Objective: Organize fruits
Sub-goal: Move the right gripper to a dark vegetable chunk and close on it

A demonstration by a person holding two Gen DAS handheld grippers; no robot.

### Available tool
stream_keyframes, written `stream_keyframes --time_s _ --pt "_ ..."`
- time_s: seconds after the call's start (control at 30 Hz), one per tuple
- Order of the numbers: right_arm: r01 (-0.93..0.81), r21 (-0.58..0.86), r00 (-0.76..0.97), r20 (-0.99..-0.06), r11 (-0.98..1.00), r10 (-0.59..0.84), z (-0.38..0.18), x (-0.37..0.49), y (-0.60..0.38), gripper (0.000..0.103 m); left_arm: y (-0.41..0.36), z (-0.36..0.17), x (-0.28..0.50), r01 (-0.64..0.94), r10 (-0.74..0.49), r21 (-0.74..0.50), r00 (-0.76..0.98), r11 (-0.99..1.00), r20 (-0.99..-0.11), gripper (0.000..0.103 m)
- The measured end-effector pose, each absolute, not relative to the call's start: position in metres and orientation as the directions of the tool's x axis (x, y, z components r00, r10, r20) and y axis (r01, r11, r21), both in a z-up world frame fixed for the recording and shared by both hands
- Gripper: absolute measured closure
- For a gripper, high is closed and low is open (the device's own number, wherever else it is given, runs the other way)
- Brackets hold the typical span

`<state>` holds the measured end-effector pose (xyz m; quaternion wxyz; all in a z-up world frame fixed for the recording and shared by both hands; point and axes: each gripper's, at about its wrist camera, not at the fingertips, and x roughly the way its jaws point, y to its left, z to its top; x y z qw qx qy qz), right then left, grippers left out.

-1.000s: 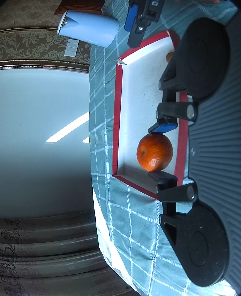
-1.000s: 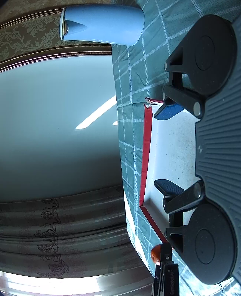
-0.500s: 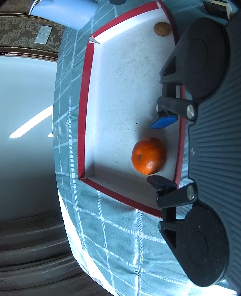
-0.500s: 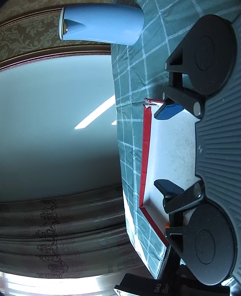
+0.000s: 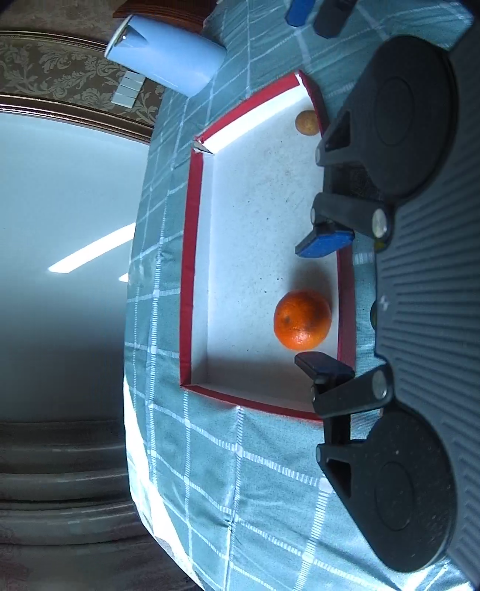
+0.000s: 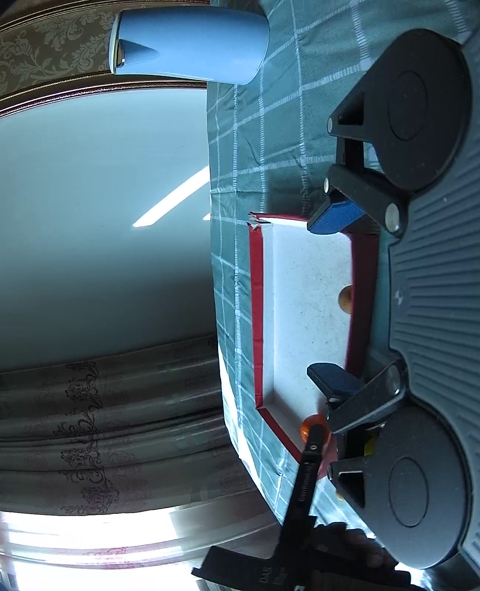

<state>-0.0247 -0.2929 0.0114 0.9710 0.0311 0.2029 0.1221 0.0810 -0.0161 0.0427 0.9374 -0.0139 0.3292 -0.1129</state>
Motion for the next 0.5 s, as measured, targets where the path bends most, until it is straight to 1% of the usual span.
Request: stream_keyframes --time_s 0.03,0.1,0.17,0.2,0.27,0.37,0.43,0.5 --pt "-0.23 0.091 0.88 -0.406 0.969 0.247 0.005 -0.033 -0.294 0.027 -0.014 0.048 0.073 0.205 -0.224 -0.1 0.775 0.974 -0.591 0.048" --pt "-0.236 0.049 0.865 -0.445 0.97 0.233 -0.003 -0.043 -0.291 0.027 -0.009 0.055 0.057 0.203 -0.224 -0.1 0.802 0.974 -0.554 0.038" --pt "-0.266 0.016 0.849 -0.47 0.964 0.242 -0.008 -0.049 -0.287 0.027 -0.004 0.058 0.037 0.212 -0.233 -0.101 0.818 0.972 -0.527 0.033" --pt "-0.273 -0.011 0.845 -0.481 0.962 0.234 -0.01 -0.05 -0.284 0.027 -0.001 0.058 0.03 0.218 -0.236 -0.097 0.821 0.971 -0.52 0.033" --pt "-0.292 -0.063 0.839 -0.496 0.954 0.224 -0.013 -0.052 -0.277 0.035 0.006 0.054 0.01 0.228 -0.239 -0.085 0.827 0.97 -0.509 0.033" --pt "-0.323 -0.104 0.826 -0.515 0.941 0.227 -0.017 -0.048 -0.266 0.037 0.017 0.043 -0.009 0.243 -0.25 -0.083 0.818 0.967 -0.519 0.033" --pt "-0.339 -0.109 0.825 -0.512 0.934 0.24 -0.016 -0.045 -0.263 0.04 0.022 0.036 -0.022 0.241 -0.24 -0.068 0.819 0.968 -0.522 0.033" --pt "-0.337 -0.101 0.821 -0.518 0.936 0.24 -0.014 -0.042 -0.262 0.04 0.028 0.029 -0.031 0.242 -0.234 -0.055 0.819 0.969 -0.523 0.031"
